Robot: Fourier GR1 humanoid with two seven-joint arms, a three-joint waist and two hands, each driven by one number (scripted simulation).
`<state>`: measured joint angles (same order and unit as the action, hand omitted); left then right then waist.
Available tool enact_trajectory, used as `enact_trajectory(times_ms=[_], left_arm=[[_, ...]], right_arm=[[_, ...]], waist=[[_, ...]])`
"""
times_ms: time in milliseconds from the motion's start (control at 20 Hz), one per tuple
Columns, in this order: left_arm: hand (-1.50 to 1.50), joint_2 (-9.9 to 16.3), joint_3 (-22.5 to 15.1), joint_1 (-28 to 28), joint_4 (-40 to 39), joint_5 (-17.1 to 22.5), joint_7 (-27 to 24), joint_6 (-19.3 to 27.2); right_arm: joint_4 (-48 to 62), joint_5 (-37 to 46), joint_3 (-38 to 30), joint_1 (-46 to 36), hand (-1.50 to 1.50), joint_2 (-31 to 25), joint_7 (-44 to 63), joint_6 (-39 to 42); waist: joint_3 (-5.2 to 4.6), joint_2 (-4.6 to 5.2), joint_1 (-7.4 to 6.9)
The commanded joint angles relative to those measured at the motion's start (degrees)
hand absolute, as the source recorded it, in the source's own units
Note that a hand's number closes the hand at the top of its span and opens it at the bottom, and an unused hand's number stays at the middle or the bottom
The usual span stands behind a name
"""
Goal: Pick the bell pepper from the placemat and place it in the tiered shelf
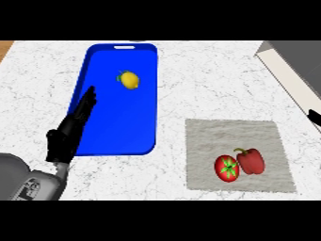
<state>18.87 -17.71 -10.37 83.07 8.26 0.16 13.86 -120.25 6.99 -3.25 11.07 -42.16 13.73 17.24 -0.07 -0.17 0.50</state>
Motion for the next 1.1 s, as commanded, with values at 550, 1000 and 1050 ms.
enact_trajectory(times_ms=[550,1000,1050], left_arm=[[0.0,-4.7,5.2,-1.1,-3.3,-6.8,-0.5,-4.2],[0.0,-7.1,9.7,-3.4,-3.6,-8.2,0.6,-7.8],[0.0,-6.8,9.7,-0.6,-4.2,-7.8,-1.5,-9.0]], right_arm=[[-12.0,14.7,4.7,-0.3,-1.5,14.2,12.5,4.5],[-5.3,20.4,4.5,-0.9,-1.5,20.6,5.7,6.7],[-7.6,24.5,8.5,1.4,-1.5,22.6,6.6,5.3]], waist=[[0.06,0.14,-0.35],[0.07,0.17,-0.32],[0.07,0.15,-0.32]])
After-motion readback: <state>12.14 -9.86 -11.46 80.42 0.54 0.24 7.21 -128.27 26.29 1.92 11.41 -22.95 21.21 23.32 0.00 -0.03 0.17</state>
